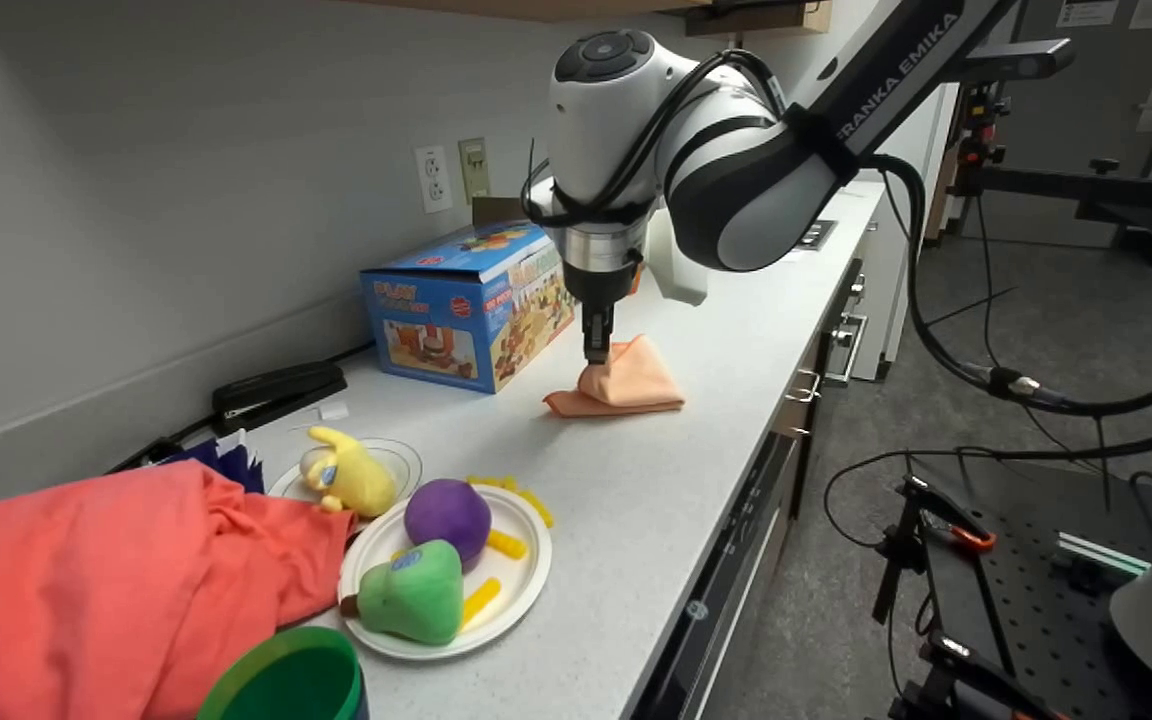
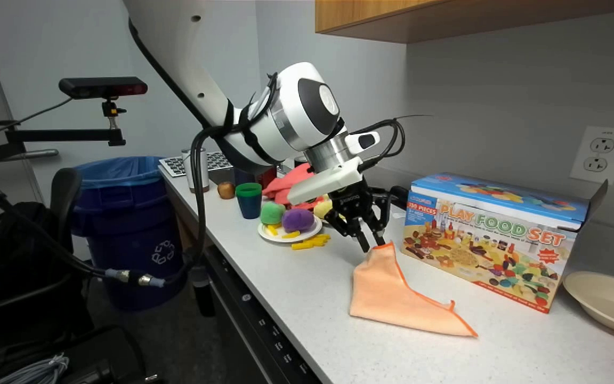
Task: Fold the cloth on the counter
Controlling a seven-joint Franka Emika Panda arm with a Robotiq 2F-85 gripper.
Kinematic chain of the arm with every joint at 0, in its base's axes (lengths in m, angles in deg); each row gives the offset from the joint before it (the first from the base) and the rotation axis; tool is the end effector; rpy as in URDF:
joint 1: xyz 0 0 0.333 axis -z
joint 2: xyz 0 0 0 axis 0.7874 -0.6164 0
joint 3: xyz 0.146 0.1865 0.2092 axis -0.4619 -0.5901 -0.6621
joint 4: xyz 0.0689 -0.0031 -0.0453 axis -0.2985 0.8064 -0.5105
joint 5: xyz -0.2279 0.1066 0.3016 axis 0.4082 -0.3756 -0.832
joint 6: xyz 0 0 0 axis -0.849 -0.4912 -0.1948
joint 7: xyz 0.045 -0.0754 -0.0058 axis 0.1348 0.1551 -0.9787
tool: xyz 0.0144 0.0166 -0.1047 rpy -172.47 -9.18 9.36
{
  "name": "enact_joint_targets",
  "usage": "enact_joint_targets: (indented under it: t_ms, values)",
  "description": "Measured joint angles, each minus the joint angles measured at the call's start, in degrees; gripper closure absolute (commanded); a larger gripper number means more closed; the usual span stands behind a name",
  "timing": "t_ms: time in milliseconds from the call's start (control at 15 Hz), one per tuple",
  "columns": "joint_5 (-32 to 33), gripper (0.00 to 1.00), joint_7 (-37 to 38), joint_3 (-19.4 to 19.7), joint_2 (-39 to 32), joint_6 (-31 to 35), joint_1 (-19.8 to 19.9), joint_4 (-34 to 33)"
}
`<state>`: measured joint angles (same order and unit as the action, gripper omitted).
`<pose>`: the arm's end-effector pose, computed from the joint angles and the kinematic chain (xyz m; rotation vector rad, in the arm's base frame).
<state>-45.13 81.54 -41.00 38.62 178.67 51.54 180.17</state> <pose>0.5618 -0.0110 0.3157 2.6263 0.4485 0.2146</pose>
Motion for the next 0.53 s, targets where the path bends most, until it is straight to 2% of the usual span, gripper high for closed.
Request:
enact_joint_targets:
  t_ms: [267, 333, 533]
  values:
    - [0.15, 0.05, 1.65, 0.0, 0.04, 0.01, -0.87, -0.75]
    - [0.15, 0.01, 2.36, 0.0, 0.08, 0.03, -0.96, -0.9]
    - [0.15, 0.0, 5.48, 0.01, 0.48, 0.56, -0.98, -1.05]
